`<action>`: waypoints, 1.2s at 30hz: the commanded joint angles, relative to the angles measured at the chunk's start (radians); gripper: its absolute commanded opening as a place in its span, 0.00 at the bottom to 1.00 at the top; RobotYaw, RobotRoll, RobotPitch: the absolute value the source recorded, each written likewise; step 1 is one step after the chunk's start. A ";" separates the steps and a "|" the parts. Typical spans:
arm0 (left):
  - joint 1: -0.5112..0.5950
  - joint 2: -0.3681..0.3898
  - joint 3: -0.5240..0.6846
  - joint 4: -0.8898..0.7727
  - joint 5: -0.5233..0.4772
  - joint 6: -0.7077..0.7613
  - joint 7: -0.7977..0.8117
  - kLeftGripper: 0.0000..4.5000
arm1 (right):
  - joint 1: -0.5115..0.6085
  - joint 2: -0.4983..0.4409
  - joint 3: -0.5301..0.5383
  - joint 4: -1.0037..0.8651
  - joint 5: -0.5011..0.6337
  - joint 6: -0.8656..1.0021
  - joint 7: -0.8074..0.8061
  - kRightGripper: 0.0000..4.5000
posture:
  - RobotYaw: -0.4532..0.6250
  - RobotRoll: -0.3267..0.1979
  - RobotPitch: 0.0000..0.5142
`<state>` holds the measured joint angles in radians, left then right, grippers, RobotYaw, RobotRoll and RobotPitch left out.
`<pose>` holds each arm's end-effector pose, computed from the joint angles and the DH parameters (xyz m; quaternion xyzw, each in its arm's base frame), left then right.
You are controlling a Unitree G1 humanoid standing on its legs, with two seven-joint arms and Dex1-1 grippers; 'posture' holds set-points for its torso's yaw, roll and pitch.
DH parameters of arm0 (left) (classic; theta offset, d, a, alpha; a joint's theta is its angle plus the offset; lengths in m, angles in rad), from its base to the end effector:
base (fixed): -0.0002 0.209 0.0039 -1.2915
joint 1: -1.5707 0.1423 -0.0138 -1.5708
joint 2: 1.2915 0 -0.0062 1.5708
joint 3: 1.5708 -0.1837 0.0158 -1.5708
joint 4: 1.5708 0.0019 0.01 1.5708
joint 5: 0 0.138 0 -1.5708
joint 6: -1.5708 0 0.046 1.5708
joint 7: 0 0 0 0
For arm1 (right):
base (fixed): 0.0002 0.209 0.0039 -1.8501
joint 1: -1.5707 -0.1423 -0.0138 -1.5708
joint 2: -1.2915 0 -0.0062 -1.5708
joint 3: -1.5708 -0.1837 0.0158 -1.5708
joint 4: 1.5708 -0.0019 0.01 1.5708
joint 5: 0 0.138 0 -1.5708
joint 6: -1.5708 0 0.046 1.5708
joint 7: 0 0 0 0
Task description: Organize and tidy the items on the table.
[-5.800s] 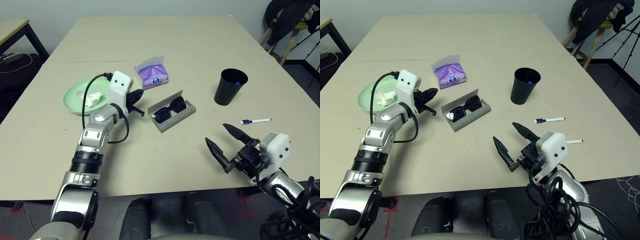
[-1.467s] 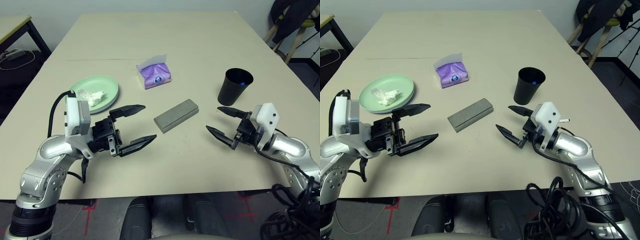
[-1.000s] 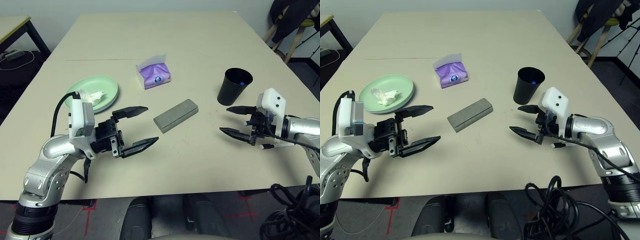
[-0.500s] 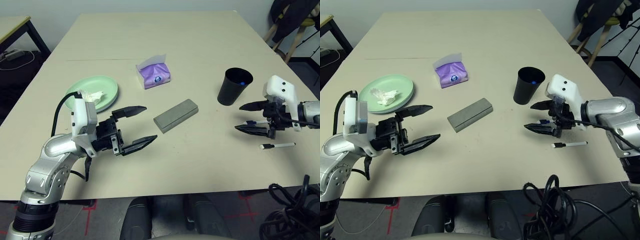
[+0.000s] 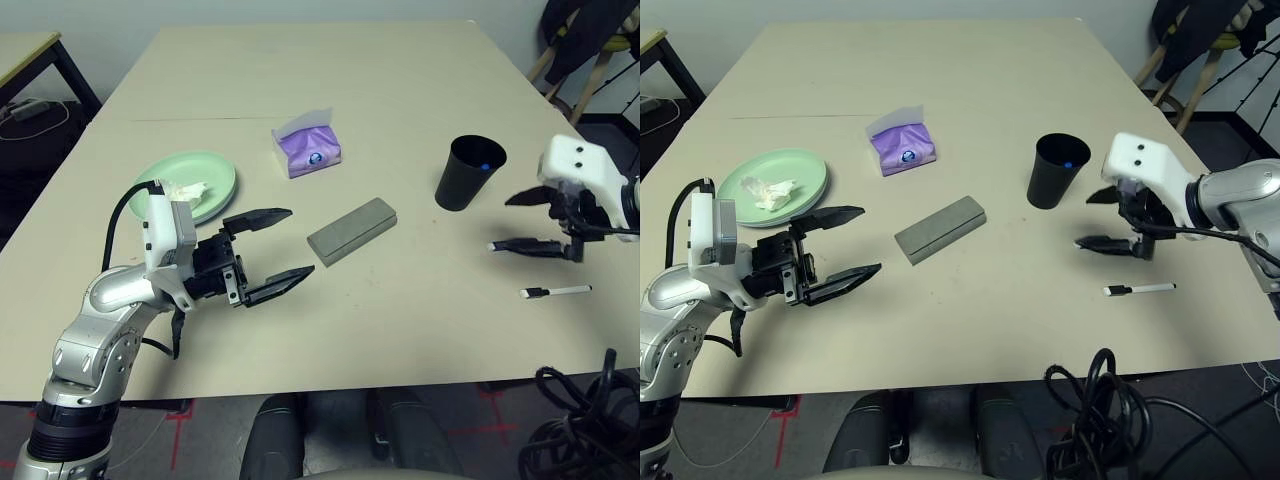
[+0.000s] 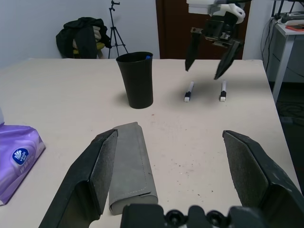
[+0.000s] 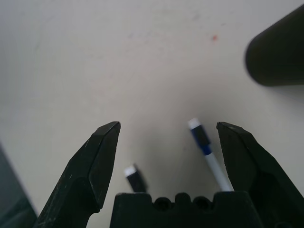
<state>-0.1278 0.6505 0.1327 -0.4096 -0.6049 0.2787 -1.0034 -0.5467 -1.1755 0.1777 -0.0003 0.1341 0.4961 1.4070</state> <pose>0.2085 0.2331 0.1718 0.1022 -0.0882 -0.5415 0.8298 0.2561 -0.2938 0.2445 -0.3675 0.3165 0.4696 0.7377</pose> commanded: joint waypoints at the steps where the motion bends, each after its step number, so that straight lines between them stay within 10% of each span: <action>1: 0.000 0.002 -0.019 0.004 0.008 0.005 0.004 0.99 | 0.018 -0.059 0.032 -0.049 -0.014 -0.007 0.087 1.00 | 0.42 0.62 0.23; 36: -0.035 -0.004 -0.048 -0.002 0.002 0.028 0.030 0.99 | -0.104 0.037 0.265 0.174 -0.433 -0.553 0.207 1.00 | 0.42 0.62 0.25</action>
<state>-0.1570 0.6458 0.0974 -0.4120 -0.6077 0.3043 -0.9724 -0.6498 -1.1316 0.4268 0.1680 -0.2952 -0.0442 1.6111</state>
